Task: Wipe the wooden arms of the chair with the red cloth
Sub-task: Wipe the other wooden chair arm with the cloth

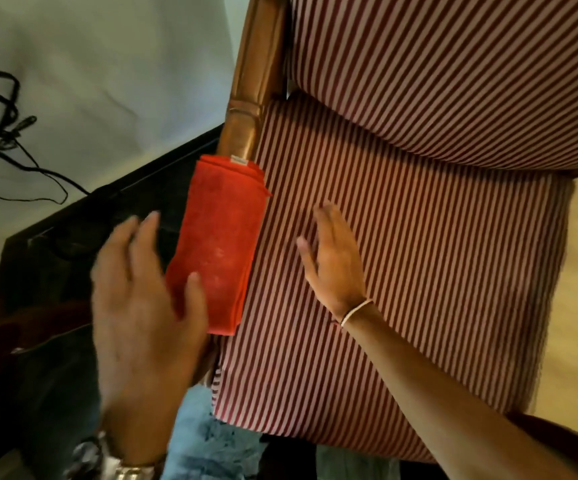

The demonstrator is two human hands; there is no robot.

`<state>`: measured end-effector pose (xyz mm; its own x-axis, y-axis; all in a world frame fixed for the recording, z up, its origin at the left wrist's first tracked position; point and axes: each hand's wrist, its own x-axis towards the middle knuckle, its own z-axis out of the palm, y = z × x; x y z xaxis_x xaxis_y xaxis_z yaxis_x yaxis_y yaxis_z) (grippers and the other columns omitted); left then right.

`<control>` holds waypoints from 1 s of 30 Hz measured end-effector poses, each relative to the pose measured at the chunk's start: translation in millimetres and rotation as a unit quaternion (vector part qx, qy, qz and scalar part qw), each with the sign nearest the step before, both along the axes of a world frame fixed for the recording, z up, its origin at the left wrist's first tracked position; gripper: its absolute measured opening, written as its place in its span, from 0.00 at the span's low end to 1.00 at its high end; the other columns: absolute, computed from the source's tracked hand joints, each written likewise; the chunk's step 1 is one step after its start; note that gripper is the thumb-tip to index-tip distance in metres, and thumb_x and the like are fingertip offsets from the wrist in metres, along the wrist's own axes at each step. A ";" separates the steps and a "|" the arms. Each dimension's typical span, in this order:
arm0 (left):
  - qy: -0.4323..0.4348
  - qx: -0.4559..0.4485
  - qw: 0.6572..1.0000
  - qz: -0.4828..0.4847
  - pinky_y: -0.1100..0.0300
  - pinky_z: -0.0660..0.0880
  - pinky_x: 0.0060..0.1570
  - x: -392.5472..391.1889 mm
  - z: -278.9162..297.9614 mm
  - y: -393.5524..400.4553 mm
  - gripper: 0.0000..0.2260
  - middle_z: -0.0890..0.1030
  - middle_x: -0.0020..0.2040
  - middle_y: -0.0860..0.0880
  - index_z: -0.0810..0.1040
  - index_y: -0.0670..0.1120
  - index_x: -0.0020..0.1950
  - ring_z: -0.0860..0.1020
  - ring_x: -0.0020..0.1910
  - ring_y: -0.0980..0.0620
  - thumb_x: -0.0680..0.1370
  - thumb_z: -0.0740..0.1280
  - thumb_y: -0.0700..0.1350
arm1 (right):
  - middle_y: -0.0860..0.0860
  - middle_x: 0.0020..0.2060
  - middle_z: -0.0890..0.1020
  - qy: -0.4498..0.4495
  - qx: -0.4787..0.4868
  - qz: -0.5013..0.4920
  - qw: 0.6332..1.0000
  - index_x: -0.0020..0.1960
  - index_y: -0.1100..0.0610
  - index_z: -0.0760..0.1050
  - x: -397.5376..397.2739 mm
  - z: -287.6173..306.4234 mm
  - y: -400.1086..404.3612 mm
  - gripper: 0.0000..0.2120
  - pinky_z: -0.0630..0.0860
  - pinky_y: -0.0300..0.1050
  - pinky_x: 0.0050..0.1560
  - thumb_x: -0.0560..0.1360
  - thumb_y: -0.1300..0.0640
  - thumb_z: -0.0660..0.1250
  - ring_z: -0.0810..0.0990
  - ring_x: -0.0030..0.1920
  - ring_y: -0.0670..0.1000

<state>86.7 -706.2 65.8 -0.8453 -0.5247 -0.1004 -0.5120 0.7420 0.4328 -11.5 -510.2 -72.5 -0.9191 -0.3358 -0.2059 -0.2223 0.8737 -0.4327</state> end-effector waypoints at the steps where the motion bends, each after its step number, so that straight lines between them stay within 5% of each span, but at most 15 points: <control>1: 0.029 -0.022 0.998 -0.052 0.43 0.64 0.74 -9.7 0.3 7.8 0.29 0.61 0.79 0.41 0.59 0.45 0.80 0.62 0.78 0.41 0.80 0.65 0.47 | 0.59 0.83 0.55 -0.013 0.057 0.054 0.997 0.82 0.59 0.53 9.9 -16.9 4.7 0.31 0.53 0.54 0.84 0.85 0.44 0.54 0.52 0.84 0.57; 4: 0.000 -0.061 0.980 -0.190 0.43 0.56 0.78 -47.2 -14.2 25.2 0.28 0.54 0.83 0.37 0.54 0.41 0.82 0.55 0.82 0.39 0.85 0.56 0.49 | 0.59 0.83 0.49 0.010 0.109 0.090 0.990 0.83 0.58 0.49 24.9 -52.4 10.1 0.33 0.53 0.58 0.83 0.85 0.42 0.52 0.47 0.84 0.57; 8: -0.096 -0.121 0.958 -0.241 0.48 0.46 0.81 -63.0 -49.5 11.5 0.28 0.46 0.84 0.39 0.45 0.41 0.83 0.46 0.83 0.43 0.87 0.52 0.49 | 0.58 0.83 0.52 0.064 0.120 0.083 0.987 0.83 0.57 0.50 24.3 -68.5 12.2 0.33 0.51 0.56 0.84 0.84 0.40 0.51 0.50 0.84 0.56; 14: -0.042 -0.140 0.957 -0.252 0.46 0.49 0.81 -39.1 -69.2 6.0 0.27 0.51 0.84 0.39 0.49 0.40 0.83 0.51 0.83 0.42 0.86 0.52 0.49 | 0.59 0.83 0.52 0.087 0.151 0.087 0.981 0.83 0.58 0.49 25.7 -79.7 11.5 0.33 0.47 0.54 0.84 0.84 0.40 0.48 0.51 0.84 0.56; 21: 0.031 -0.083 0.975 -0.202 0.45 0.51 0.82 -183.8 -65.6 -3.1 0.27 0.50 0.84 0.39 0.48 0.41 0.83 0.49 0.84 0.43 0.86 0.48 0.50 | 0.59 0.83 0.52 0.089 0.163 0.087 0.979 0.83 0.57 0.48 24.6 -80.3 12.0 0.33 0.47 0.54 0.84 0.84 0.41 0.48 0.50 0.84 0.56; 27: -0.009 -0.117 0.958 -0.262 0.49 0.43 0.83 -29.6 -67.2 7.2 0.27 0.45 0.84 0.43 0.46 0.43 0.83 0.45 0.84 0.45 0.87 0.51 0.48 | 0.58 0.83 0.52 0.098 0.167 0.082 0.978 0.83 0.57 0.49 25.6 -81.9 13.1 0.33 0.46 0.54 0.84 0.84 0.40 0.47 0.50 0.84 0.55; 30: -0.012 -0.119 0.958 -0.259 0.46 0.48 0.82 -35.5 -73.5 2.4 0.27 0.48 0.84 0.42 0.48 0.42 0.83 0.47 0.84 0.45 0.87 0.50 0.49 | 0.58 0.83 0.51 0.110 0.167 0.080 0.977 0.83 0.58 0.49 27.0 -86.1 12.7 0.33 0.46 0.54 0.84 0.84 0.41 0.47 0.49 0.84 0.55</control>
